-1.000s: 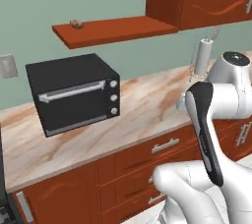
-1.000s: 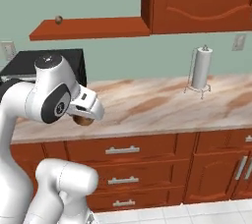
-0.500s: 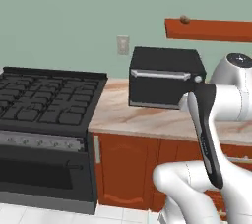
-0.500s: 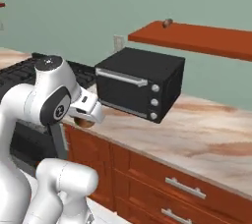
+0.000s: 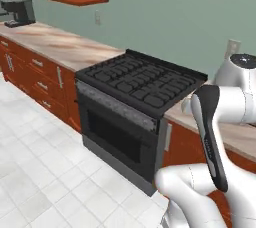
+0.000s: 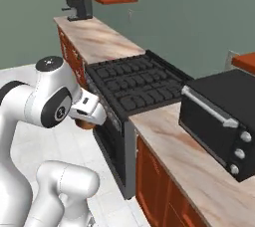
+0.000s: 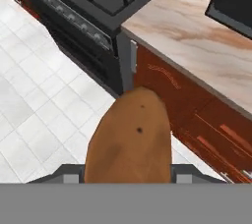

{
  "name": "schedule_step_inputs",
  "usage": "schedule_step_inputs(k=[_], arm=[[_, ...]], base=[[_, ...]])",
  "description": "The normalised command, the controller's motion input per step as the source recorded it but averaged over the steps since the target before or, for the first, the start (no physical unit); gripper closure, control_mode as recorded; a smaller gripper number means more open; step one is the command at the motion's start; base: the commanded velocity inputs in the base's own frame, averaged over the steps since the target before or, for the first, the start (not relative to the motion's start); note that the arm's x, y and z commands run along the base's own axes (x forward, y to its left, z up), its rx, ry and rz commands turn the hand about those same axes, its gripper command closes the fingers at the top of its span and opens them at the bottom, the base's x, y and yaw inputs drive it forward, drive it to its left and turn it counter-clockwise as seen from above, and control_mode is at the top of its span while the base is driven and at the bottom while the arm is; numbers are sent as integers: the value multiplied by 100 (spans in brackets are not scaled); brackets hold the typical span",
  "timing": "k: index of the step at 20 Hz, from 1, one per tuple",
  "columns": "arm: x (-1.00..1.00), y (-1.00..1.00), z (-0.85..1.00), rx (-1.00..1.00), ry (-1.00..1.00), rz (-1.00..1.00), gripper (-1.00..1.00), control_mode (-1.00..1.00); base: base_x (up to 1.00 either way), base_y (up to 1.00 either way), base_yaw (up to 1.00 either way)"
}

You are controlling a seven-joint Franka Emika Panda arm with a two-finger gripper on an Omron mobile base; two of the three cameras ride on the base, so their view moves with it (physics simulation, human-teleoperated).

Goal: Pick the potatos from the cabinet and place them in one bowl. Pick the tangerine from the sink and place it in the other bowl.

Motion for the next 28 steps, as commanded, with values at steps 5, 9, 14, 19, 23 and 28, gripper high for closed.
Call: schedule_step_inputs(k=[5,9,14,19,23,28], arm=[[0,0,0,0,0,0,100,100],[0,0,0,0,0,0,100,100],[0,0,0,0,0,0,100,100],[0,0,0,0,0,0,100,100],[0,0,0,0,0,0,100,100],[0,0,0,0,0,0,100,100]], base=[[-15,-4,90],[-16,-3,89],[-12,0,90],[-7,0,90],[4,0,91],[97,-60,52]])
